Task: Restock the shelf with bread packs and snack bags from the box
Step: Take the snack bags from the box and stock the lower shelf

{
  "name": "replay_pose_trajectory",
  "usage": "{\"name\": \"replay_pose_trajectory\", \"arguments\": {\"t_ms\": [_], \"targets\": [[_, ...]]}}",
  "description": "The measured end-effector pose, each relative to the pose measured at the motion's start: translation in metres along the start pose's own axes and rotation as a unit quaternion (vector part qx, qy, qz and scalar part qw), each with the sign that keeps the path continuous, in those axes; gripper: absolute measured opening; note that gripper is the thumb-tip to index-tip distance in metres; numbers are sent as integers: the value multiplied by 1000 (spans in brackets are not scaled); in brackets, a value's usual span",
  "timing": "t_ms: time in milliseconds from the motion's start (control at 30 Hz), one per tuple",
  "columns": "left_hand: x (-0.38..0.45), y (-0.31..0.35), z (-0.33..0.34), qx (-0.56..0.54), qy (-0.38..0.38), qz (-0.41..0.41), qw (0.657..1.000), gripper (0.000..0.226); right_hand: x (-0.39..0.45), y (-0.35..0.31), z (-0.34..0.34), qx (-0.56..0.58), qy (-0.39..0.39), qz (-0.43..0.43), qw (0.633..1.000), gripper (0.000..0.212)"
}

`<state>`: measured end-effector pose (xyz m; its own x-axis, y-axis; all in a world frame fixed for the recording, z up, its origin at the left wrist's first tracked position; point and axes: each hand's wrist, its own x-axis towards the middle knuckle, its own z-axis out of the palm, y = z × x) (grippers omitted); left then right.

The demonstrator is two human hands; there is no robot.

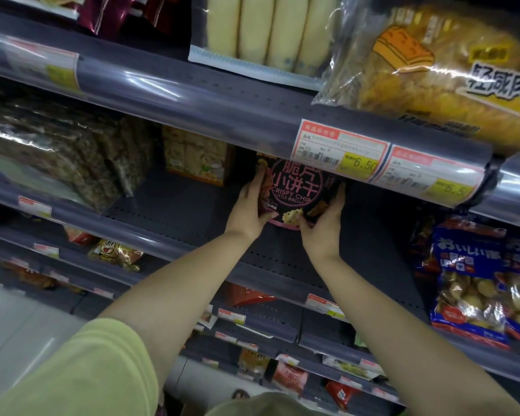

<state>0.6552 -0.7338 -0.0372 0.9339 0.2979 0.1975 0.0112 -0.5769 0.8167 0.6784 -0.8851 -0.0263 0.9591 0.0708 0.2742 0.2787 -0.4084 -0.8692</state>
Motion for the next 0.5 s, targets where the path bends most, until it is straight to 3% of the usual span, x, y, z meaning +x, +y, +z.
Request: {"name": "replay_pose_trajectory", "arguments": {"t_ms": [200,333,400,500], "targets": [[-19,6,-16,7,25,9,1000,79,-16,1,-9,28,38,4,999,95],[-48,2,-36,-19,61,32,997,48,-41,-11,-12,43,90,-16,995,58],[-67,-5,-51,-14,79,39,996,36,-56,-24,-3,79,63,-29,995,37],[-107,-23,-79,1,110,23,994,32,-83,-55,21,118,-36,-46,991,24]]}}
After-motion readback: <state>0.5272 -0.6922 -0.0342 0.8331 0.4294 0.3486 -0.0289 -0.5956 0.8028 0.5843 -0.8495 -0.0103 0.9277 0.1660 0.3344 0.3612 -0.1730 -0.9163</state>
